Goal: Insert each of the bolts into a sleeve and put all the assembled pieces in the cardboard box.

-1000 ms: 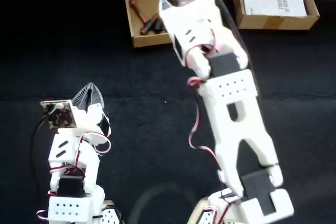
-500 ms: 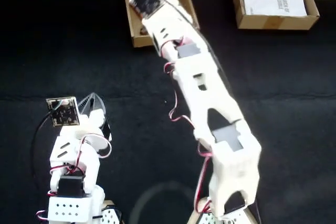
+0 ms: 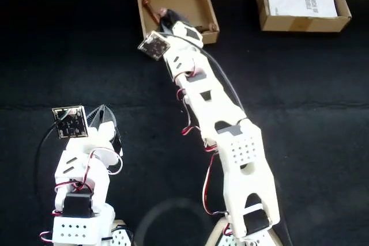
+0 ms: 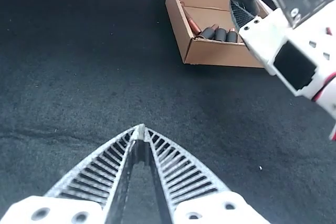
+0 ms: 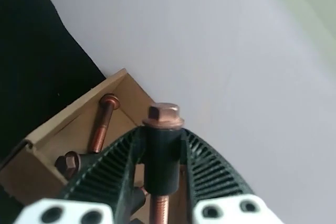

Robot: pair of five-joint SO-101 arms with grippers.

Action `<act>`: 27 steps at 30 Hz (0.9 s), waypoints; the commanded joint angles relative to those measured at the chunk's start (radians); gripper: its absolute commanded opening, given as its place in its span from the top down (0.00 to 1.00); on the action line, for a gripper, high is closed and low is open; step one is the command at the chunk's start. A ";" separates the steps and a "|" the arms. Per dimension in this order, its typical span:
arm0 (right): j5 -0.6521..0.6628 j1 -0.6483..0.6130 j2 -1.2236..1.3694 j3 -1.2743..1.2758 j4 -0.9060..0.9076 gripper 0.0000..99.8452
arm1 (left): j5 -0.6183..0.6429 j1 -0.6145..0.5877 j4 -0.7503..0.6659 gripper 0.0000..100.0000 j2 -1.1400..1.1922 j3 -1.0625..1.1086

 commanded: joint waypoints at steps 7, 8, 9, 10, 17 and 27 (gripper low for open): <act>-0.106 0.021 -0.027 -0.073 -0.033 0.75 | -0.005 0.002 0.034 0.99 -0.013 0.018; -0.106 0.021 -0.028 -0.073 -0.033 0.75 | -0.005 0.002 0.034 0.99 -0.013 0.018; -0.106 0.022 -0.038 -0.073 -0.033 0.75 | -0.005 0.002 0.034 0.99 -0.013 0.018; -0.107 0.024 -0.054 -0.071 -0.033 0.75 | -0.005 0.002 0.034 0.99 -0.013 0.018; -0.144 0.038 -0.298 0.022 -0.031 0.75 | -0.006 0.002 0.068 0.99 -0.013 0.018; -0.367 0.031 -0.881 0.326 0.524 0.75 | -0.008 0.022 0.087 0.99 -0.004 0.018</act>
